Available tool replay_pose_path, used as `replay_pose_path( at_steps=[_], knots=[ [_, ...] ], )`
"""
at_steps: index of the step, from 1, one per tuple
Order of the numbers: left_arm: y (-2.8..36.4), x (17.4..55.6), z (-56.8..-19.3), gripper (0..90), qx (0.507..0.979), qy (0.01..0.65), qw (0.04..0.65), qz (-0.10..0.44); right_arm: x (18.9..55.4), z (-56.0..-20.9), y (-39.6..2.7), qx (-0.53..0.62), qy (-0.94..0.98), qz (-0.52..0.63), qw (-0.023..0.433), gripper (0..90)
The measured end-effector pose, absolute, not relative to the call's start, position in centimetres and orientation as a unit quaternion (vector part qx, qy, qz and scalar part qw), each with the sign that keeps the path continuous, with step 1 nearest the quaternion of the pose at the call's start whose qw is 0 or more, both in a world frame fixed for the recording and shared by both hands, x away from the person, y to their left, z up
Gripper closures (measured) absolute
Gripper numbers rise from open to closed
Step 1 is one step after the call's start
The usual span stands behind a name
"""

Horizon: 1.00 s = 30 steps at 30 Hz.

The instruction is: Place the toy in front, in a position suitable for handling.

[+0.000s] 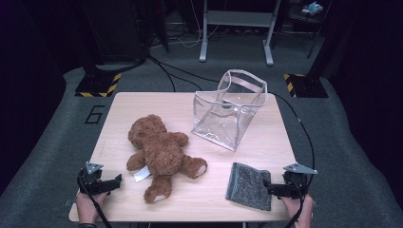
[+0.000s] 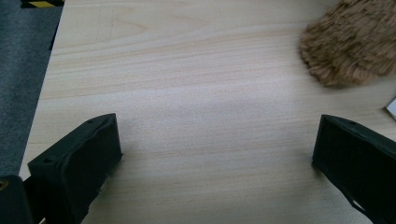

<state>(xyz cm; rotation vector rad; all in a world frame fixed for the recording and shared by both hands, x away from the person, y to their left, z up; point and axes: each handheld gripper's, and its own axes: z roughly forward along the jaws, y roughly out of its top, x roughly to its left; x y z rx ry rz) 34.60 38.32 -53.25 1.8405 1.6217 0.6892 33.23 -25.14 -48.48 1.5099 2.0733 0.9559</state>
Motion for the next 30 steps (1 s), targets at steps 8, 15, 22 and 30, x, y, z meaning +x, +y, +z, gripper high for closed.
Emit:
replay_pose_path(
  at_steps=[8, 15, 22, 30],
  knots=[
    [38.3, 34.6, -53.2, 0.6, 0.691, 0.609, 0.292, 0.259, 33.2, -48.3, -21.5, 0.501, 0.780, 0.333, 0.175, 0.0],
    [38.3, 34.6, -53.3, 0.6, 0.691, 0.609, 0.292, 0.259, 33.4, -49.3, -19.3, 0.491, 0.796, 0.317, 0.157, 0.9],
    [38.3, 34.6, -53.2, 0.6, 0.691, 0.609, 0.292, 0.259, 33.6, -49.9, -18.2, 0.487, 0.804, 0.304, 0.153, 13.3],
    [38.3, 34.6, -53.3, 0.6, 0.691, 0.609, 0.292, 0.259, 33.6, -50.9, -17.7, 0.488, 0.812, 0.275, 0.168, 33.6]
  ],
)
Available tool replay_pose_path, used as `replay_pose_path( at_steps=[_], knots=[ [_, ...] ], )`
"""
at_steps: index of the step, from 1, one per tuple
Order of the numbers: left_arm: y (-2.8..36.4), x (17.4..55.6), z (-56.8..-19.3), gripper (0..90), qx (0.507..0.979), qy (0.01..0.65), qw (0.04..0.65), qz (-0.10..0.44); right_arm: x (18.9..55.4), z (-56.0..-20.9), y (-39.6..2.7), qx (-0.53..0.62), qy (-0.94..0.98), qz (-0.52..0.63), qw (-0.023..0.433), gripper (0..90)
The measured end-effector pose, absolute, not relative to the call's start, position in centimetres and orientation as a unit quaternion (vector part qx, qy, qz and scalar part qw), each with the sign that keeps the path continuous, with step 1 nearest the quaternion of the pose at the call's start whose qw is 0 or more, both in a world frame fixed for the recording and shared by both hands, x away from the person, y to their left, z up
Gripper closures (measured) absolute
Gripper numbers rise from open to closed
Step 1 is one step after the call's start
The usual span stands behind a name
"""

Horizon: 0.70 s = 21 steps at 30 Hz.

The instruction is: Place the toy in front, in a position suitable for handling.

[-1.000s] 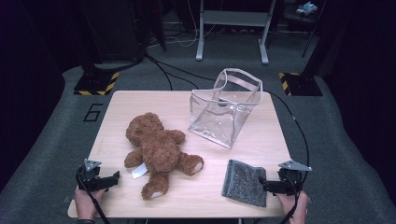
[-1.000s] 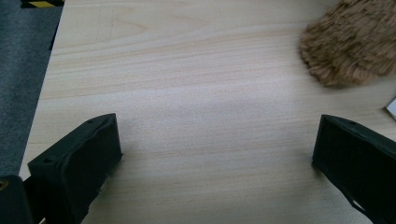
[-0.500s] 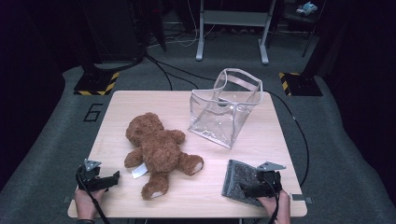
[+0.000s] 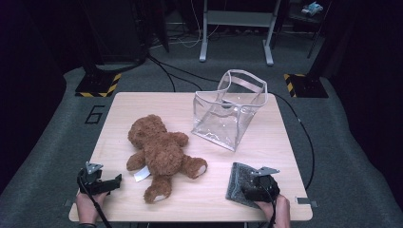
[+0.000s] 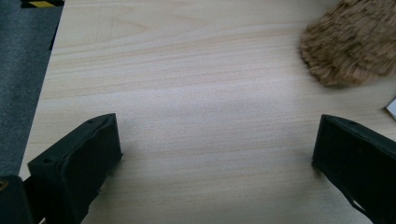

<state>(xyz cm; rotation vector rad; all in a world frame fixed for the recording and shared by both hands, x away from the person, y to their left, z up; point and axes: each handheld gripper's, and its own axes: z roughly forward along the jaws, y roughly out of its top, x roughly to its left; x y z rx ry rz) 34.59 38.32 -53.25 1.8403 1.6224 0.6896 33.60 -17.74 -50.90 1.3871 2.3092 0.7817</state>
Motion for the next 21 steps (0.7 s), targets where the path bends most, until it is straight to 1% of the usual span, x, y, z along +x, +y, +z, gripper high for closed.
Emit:
replay_pose_path(
  at_steps=[1, 2, 3, 4, 5, 8, 10, 16, 21],
  knots=[
    [38.3, 34.6, -53.3, 0.6, 0.691, 0.609, 0.292, 0.259, 33.5, -50.9, -17.8, 0.487, 0.812, 0.278, 0.165, 39.5],
    [38.3, 34.6, -53.3, 0.6, 0.690, 0.609, 0.292, 0.259, 33.2, -50.9, -17.9, 0.482, 0.809, 0.292, 0.166, 57.8],
    [38.3, 34.6, -53.3, 0.6, 0.690, 0.609, 0.292, 0.259, 33.2, -50.9, -17.9, 0.489, 0.802, 0.298, 0.166, 65.6],
    [38.3, 34.6, -53.3, 0.6, 0.690, 0.610, 0.292, 0.259, 33.2, -51.0, -18.2, 0.486, 0.803, 0.303, 0.168, 70.9],
    [38.3, 34.6, -53.3, 0.6, 0.690, 0.610, 0.292, 0.259, 33.2, -51.0, -18.2, 0.486, 0.803, 0.303, 0.168, 70.9],
    [38.3, 34.6, -53.3, 0.6, 0.690, 0.610, 0.292, 0.259, 33.1, -51.1, -18.4, 0.493, 0.794, 0.316, 0.164, 77.5],
    [38.3, 34.6, -53.3, 0.6, 0.690, 0.610, 0.292, 0.259, 33.1, -50.9, -18.2, 0.486, 0.800, 0.306, 0.171, 78.7],
    [38.3, 34.6, -53.2, 0.6, 0.690, 0.610, 0.292, 0.259, 33.0, -50.0, -19.0, 0.496, 0.788, 0.319, 0.176, 79.2],
    [38.3, 34.6, -53.2, 0.6, 0.690, 0.610, 0.292, 0.259, 33.4, -47.5, -20.6, 0.504, 0.774, 0.329, 0.198, 79.1]
  ],
)
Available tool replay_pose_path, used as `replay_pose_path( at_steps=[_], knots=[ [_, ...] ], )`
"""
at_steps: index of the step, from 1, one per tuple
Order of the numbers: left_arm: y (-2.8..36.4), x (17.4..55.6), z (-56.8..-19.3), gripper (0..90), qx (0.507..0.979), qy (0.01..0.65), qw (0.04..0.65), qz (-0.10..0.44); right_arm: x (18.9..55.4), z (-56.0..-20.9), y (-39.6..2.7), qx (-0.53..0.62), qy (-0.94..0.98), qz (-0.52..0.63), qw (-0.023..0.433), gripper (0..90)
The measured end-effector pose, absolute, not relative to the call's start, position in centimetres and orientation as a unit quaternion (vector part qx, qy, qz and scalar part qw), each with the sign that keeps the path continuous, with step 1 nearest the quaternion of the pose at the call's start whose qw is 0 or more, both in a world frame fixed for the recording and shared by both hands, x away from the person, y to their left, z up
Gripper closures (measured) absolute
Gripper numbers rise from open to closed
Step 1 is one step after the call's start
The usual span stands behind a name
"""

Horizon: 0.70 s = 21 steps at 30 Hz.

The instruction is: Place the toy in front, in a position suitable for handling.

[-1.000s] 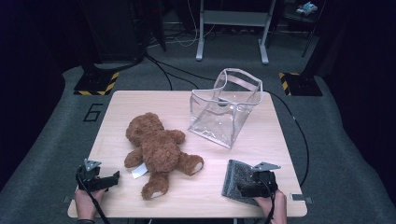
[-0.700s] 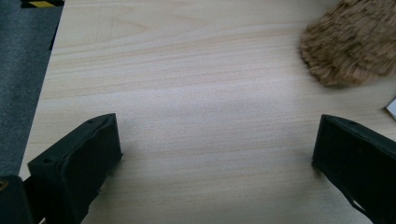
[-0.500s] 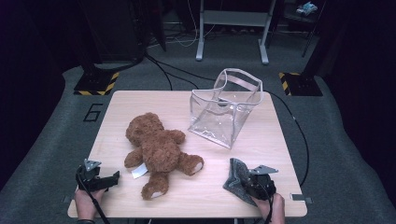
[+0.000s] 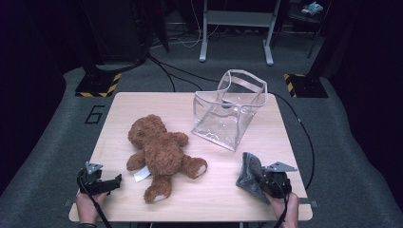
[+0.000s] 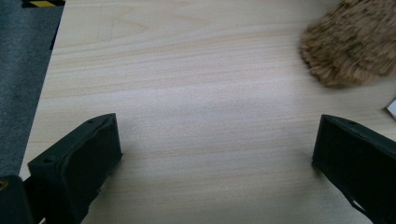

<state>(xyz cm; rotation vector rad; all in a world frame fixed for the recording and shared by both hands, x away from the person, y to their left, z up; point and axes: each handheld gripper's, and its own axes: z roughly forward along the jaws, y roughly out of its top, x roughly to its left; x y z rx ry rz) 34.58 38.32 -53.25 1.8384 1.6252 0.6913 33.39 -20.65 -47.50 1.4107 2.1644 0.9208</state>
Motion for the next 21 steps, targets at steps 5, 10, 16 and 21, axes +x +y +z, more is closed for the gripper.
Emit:
replay_pose_path(
  at_steps=[5, 10, 16, 21],
  knots=[
    [38.3, 34.6, -53.3, 0.6, 0.690, 0.610, 0.292, 0.259, 34.0, -45.7, -21.8, 0.508, 0.766, 0.326, 0.223, 79.0],
    [38.3, 34.6, -53.3, 0.6, 0.690, 0.610, 0.292, 0.259, 35.3, -44.8, -23.0, 0.508, 0.764, 0.323, 0.231, 78.7],
    [38.3, 34.6, -53.2, 0.6, 0.690, 0.610, 0.292, 0.259, 36.8, -44.7, -24.2, 0.506, 0.766, 0.326, 0.225, 78.3],
    [38.3, 34.6, -53.2, 0.6, 0.690, 0.610, 0.292, 0.259, 38.6, -44.6, -25.1, 0.519, 0.761, 0.321, 0.220, 78.2]
  ],
)
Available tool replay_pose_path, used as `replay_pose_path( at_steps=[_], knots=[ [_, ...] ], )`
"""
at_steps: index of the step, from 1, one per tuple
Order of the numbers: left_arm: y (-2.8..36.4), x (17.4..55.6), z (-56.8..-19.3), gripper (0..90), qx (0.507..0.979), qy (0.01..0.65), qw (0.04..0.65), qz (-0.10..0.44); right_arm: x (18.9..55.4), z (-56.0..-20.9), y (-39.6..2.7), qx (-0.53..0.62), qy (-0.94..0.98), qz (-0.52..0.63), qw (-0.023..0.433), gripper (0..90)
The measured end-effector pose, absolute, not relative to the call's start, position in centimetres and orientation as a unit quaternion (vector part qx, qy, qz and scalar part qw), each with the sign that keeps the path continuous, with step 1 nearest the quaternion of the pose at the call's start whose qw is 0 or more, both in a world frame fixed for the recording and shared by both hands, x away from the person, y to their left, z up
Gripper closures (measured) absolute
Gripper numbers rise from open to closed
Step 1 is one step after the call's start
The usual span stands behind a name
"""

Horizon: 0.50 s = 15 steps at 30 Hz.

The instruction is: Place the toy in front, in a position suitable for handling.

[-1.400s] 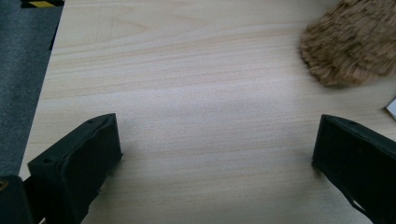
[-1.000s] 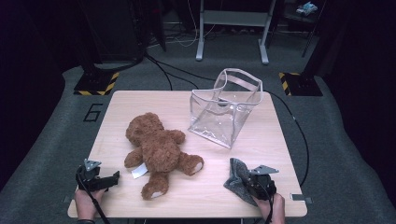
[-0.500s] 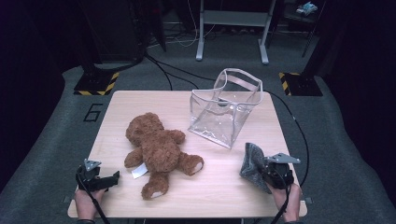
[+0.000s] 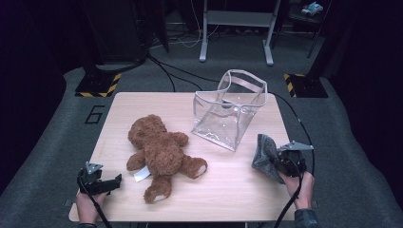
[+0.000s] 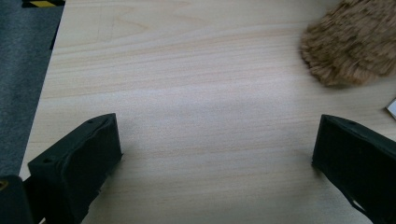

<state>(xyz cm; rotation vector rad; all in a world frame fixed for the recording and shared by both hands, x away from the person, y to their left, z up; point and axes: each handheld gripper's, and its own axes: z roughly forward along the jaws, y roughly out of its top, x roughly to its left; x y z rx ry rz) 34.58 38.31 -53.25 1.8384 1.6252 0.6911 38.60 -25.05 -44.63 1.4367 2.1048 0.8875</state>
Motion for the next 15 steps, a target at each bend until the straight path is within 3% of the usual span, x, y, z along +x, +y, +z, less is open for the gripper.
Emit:
replay_pose_path(
  at_steps=[15],
  knots=[
    [38.3, 34.6, -53.2, 0.6, 0.690, 0.610, 0.292, 0.259, 42.5, -45.0, -25.7, 0.548, 0.753, 0.280, 0.232, 77.1]
  ],
)
